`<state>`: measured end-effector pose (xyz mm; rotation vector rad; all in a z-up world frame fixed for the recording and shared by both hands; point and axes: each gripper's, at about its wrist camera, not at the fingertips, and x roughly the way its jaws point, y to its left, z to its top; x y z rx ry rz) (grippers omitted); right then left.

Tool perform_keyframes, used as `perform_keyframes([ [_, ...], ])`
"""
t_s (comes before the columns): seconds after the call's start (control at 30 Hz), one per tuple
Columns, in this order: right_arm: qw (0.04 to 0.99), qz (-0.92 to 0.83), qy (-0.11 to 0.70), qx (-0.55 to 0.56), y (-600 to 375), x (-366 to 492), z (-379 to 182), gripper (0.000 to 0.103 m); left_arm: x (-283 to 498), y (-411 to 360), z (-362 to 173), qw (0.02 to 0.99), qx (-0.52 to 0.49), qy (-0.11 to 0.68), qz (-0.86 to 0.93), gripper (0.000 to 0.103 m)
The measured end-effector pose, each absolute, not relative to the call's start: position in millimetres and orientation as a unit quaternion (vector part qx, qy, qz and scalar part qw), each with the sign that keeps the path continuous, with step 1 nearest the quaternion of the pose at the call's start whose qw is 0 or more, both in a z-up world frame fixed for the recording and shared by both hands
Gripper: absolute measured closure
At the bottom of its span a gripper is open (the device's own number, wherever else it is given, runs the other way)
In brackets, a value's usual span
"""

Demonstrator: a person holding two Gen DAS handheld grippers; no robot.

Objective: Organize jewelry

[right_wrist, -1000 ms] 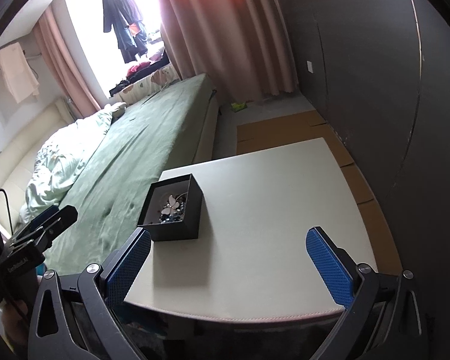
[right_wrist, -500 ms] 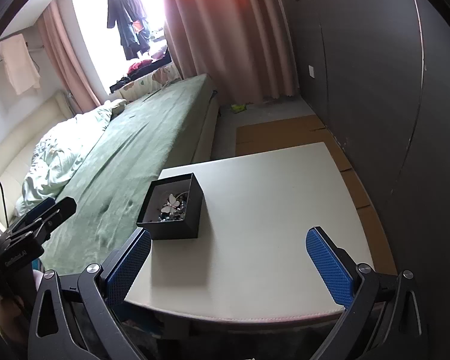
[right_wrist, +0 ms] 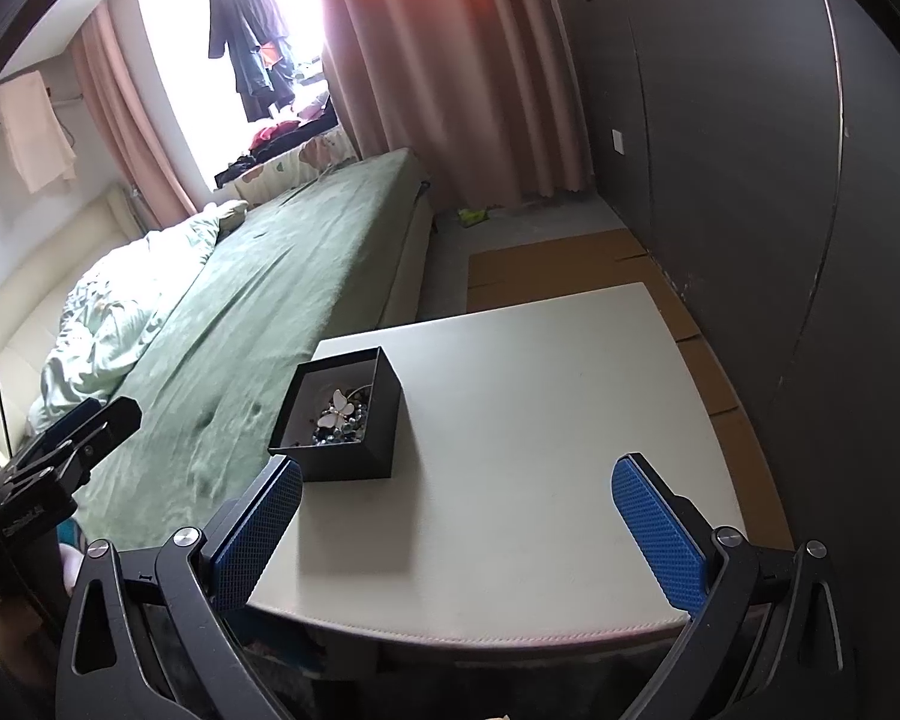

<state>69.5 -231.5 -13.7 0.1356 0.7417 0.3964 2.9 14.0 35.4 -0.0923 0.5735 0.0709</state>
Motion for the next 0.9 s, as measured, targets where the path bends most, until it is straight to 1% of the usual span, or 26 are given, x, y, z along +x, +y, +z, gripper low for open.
perform_keyframes([
  [0.9,0.913,0.183,0.359,0.058,-229.6,70.2,-15.1,0.000,3.8,17.7,34.8,0.958,-0.043,0.279,0.048,0.000],
])
